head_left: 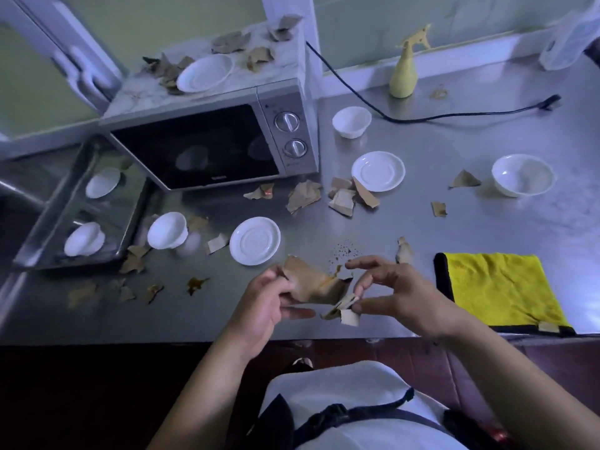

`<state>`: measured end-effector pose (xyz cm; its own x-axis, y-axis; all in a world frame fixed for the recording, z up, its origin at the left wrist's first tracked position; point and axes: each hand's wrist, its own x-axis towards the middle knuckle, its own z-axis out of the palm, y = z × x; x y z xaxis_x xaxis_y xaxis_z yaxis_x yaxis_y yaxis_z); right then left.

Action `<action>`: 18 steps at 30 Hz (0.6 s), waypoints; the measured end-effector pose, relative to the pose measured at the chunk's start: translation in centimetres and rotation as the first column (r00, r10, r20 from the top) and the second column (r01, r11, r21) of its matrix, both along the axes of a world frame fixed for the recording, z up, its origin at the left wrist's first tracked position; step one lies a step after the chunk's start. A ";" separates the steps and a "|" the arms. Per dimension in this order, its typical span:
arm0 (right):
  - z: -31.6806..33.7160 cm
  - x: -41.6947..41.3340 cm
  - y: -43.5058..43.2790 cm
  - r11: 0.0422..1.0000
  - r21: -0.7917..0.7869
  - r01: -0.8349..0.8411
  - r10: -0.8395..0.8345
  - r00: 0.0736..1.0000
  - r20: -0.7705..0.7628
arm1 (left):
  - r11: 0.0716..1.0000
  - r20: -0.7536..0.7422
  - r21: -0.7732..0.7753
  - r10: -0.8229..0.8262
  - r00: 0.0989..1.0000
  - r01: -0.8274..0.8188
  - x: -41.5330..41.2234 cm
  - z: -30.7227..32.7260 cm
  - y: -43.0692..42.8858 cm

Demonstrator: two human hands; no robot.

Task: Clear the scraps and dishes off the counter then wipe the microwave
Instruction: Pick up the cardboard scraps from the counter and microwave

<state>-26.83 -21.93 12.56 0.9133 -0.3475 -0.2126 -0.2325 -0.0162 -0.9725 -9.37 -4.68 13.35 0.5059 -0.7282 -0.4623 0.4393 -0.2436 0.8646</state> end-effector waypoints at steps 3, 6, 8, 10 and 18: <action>0.8 1.8 0.6 0.998 -0.050 -0.040 0.041 0.999 0.014 | 1.000 -0.034 -0.023 0.001 0.999 -0.001 0.4 0.2 0.7; 1.2 3.2 1.3 0.999 -0.041 -0.013 0.015 0.999 0.030 | 0.998 -0.063 -0.055 -0.039 0.997 0.036 1.2 0.3 1.0; 1.4 3.9 1.6 0.999 -0.007 0.043 -0.043 0.999 0.033 | 0.996 -0.082 -0.068 -0.057 0.995 0.052 1.9 0.4 1.0; 1.4 4.6 2.0 0.995 0.000 0.095 -0.095 0.995 0.025 | 0.994 -0.092 -0.071 -0.084 0.992 0.077 2.6 0.5 0.9; 1.4 8.5 4.5 0.999 0.023 0.047 -0.046 0.998 -0.049 | 0.997 -0.013 -0.011 -0.081 0.997 0.081 5.9 0.4 2.7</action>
<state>-18.37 -17.43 13.93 0.8846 -0.3835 -0.2656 -0.2797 0.0195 -0.9599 -3.45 -1.98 13.73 0.4389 -0.7714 -0.4608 0.4300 -0.2700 0.8615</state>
